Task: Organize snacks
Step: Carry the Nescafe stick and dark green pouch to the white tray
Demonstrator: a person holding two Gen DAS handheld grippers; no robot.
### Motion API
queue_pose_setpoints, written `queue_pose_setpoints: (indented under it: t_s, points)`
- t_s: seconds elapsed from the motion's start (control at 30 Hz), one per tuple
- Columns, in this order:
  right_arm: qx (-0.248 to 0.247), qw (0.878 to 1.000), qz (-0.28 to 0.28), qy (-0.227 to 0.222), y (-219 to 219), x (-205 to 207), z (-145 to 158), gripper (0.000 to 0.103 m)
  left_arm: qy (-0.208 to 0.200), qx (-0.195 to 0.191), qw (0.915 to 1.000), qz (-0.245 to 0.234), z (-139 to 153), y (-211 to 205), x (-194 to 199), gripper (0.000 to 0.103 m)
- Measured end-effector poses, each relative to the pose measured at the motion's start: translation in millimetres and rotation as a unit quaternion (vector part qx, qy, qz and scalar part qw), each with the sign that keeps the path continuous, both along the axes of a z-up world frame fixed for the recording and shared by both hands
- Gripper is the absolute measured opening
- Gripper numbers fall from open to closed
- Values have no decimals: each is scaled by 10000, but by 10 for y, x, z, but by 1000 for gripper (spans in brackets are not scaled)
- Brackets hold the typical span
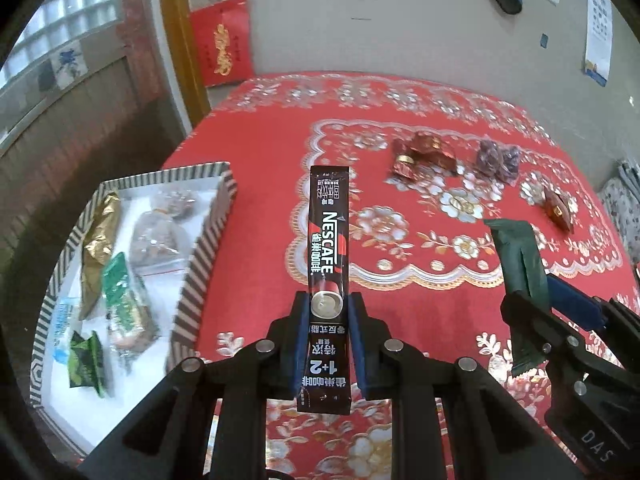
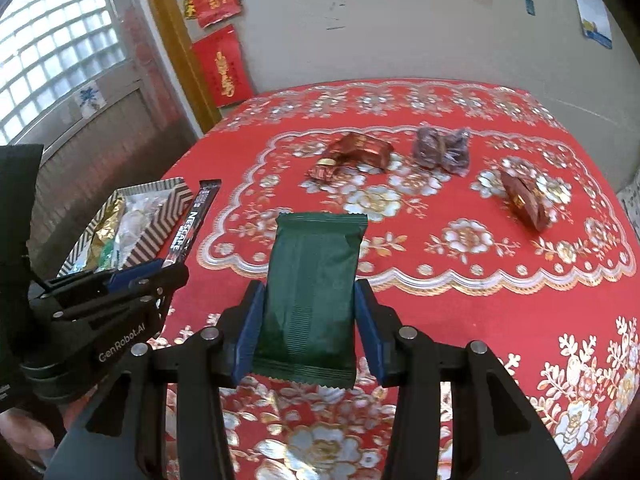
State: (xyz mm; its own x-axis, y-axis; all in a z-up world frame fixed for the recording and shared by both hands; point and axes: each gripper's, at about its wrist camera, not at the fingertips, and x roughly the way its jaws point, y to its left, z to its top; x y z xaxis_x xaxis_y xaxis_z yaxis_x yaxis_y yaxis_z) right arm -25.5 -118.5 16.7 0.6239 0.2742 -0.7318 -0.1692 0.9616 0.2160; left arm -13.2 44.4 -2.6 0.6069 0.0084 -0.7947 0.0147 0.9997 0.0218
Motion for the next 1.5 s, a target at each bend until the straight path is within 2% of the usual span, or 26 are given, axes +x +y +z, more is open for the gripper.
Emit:
queue_pose_setpoints:
  t_s: [0.43,0.7,1.17,1.5]
  points:
    - [-15,9996,262,-127,340,0,112,43,-179,-8,9992,344,126,315,-108,19]
    - [-16,9983,539,-209,633,52,190,44,-295,22,9972,694,227,658,-182,19]
    - [-201,9886,1476,-227,1613,307,185,43,-220,-91,9857,1667,189,1650,-291,19]
    - [-355,9769,2104,93,2341,553,-80,44,87,-216,9795,2002,-70,2097,-305,19]
